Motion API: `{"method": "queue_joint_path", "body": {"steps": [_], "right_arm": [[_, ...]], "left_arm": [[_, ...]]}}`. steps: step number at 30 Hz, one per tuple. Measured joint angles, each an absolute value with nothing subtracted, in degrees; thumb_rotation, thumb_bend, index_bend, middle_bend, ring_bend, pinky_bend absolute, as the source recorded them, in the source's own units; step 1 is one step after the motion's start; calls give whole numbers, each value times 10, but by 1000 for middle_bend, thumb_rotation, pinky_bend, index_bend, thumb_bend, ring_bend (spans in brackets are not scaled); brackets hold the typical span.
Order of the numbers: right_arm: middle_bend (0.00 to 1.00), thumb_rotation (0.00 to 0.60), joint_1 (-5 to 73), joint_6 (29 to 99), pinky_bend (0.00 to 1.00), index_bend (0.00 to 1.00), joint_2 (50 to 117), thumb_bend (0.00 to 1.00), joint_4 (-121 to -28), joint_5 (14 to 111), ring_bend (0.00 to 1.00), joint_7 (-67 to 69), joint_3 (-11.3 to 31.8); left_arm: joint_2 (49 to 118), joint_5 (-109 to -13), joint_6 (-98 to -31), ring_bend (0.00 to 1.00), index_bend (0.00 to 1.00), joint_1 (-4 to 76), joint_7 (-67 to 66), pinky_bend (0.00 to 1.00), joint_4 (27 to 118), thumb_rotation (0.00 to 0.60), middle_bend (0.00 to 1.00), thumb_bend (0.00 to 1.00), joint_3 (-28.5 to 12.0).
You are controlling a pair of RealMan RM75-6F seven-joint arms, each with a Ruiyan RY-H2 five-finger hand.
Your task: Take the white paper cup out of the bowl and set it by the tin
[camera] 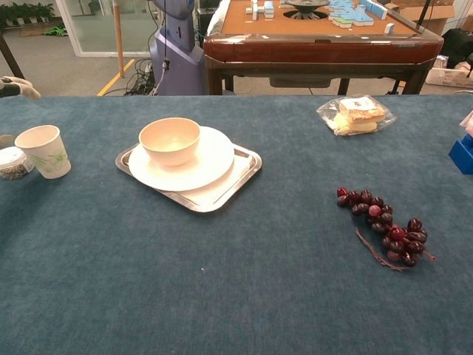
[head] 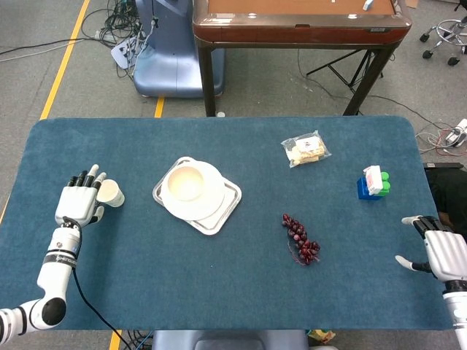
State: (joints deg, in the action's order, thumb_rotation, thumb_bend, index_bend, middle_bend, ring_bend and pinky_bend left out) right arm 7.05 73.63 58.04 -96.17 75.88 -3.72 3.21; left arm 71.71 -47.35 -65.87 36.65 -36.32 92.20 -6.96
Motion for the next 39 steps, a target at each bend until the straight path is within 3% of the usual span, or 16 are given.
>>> {"method": "queue_joint_path", "body": {"steps": [7,14,18,29,39], "right_arm": [[283,600,69,741,310,291,581,45,-963,760,189,-40,32],[283,600,68,745,310,291,584,45,-965,759,190,-48,32],[283,600,67,747,310,291,585,45,-966,756,189,-55,32],[291,600,64,757,311,297,597,46,-968,746,190,-78,36],[297,600,64,761,311,300,605,45,-965,742,189,-89,38]], "left_arm": [[692,-573,-729,0,87,315,-310,130,957,600,0,362,-47],[675,-703,-832,0,87,233,-279,131,985,600,0,359,8],[672,-731,-874,0,86,187,-266,142,997,600,0,359,29],[675,-768,-911,13,90,108,-206,142,983,600,65,359,58],[676,-800,-912,14,94,82,-160,142,948,600,71,358,50]]}}
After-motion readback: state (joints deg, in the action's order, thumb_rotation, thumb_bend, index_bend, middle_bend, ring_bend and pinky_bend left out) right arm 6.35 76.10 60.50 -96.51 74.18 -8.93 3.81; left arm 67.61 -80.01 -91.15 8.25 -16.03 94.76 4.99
